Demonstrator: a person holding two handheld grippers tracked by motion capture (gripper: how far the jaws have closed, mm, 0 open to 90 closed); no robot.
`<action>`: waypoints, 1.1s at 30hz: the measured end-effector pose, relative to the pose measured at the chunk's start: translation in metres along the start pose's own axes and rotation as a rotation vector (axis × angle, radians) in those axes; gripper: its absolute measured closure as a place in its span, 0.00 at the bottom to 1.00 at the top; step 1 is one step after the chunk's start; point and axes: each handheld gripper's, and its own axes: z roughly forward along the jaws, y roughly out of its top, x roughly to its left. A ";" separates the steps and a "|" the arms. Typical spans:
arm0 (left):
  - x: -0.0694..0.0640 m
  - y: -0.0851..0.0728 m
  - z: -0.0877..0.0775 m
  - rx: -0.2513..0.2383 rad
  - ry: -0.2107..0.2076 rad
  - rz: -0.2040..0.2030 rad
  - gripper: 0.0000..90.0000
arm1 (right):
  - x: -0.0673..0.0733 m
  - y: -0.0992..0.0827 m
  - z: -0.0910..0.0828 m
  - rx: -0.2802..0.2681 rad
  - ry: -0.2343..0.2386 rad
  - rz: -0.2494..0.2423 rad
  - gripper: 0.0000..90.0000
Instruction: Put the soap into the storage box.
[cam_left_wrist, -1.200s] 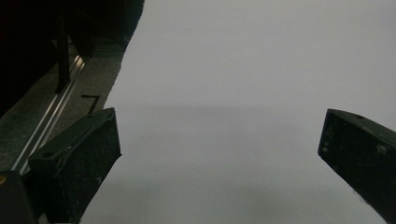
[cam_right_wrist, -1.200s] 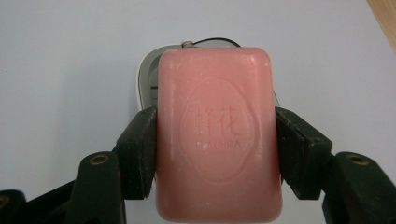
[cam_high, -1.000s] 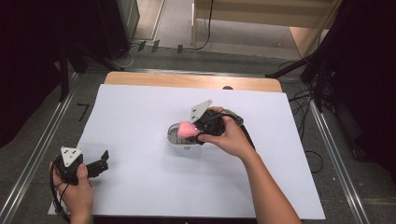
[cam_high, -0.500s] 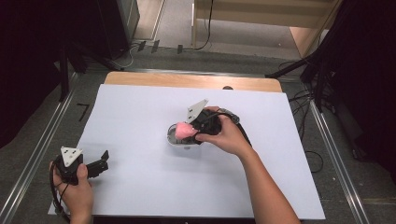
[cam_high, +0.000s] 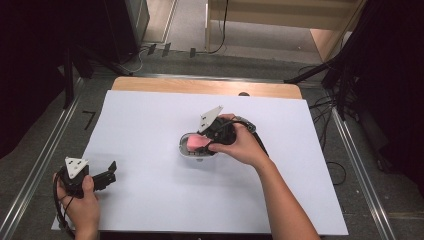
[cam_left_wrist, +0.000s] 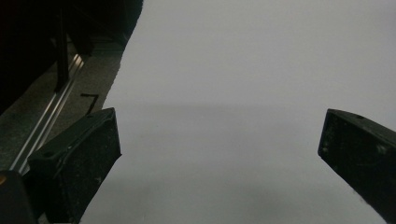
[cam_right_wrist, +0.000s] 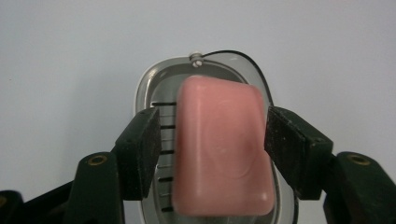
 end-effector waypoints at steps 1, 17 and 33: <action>0.000 0.000 0.000 0.001 0.000 0.000 0.00 | 0.000 0.000 0.000 0.007 -0.002 0.003 0.39; 0.000 0.000 0.000 0.001 0.000 0.000 0.00 | 0.002 -0.017 -0.028 -0.080 -0.093 0.154 0.20; -0.001 0.000 0.000 0.000 0.006 0.012 0.00 | 0.020 -0.076 -0.060 -0.182 -0.240 0.336 0.14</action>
